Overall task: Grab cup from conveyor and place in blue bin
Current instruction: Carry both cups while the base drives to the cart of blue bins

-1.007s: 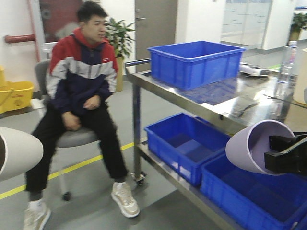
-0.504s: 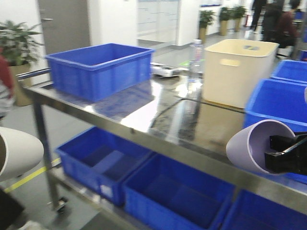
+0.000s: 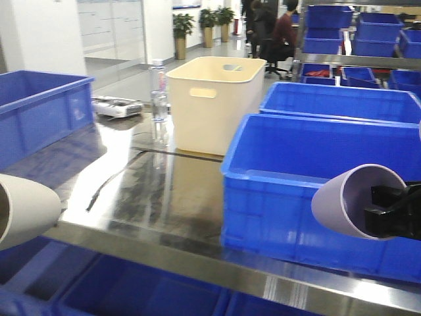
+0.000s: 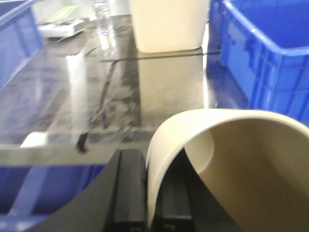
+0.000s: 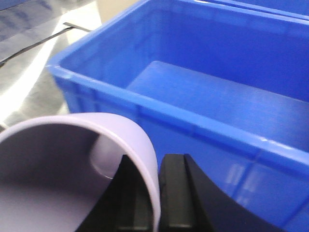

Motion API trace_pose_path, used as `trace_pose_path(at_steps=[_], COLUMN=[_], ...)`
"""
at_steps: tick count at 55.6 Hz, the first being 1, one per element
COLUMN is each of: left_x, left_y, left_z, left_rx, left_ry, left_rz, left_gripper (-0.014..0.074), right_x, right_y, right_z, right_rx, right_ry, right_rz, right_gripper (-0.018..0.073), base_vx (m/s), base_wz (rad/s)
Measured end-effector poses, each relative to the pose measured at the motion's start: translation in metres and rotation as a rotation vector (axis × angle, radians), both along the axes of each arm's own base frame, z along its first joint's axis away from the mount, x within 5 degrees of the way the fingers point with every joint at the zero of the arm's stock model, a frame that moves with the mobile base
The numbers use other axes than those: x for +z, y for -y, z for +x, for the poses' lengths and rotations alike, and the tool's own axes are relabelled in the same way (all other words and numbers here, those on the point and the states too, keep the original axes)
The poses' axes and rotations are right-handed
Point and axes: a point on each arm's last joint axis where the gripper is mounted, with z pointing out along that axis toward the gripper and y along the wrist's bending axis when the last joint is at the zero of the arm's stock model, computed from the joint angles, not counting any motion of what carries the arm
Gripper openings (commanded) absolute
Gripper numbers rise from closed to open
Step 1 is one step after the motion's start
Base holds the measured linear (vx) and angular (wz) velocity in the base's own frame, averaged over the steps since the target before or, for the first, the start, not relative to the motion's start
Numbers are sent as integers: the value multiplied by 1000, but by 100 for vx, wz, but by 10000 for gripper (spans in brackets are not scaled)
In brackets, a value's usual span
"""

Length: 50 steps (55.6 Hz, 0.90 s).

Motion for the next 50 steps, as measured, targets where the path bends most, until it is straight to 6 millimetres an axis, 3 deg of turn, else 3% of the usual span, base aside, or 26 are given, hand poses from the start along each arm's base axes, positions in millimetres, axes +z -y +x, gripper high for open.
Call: trace_pose_path(at_steps=[50], left_x=[0], left_y=[0], left_z=[0], left_rx=[0], left_ry=[0], left_rz=[0], left_gripper=[0], right_x=[1], right_y=[0], right_z=[0], right_rx=[1], right_ry=[5], right_rz=[5], right_gripper=[-9], base_vx=[12], base_wz=[-23])
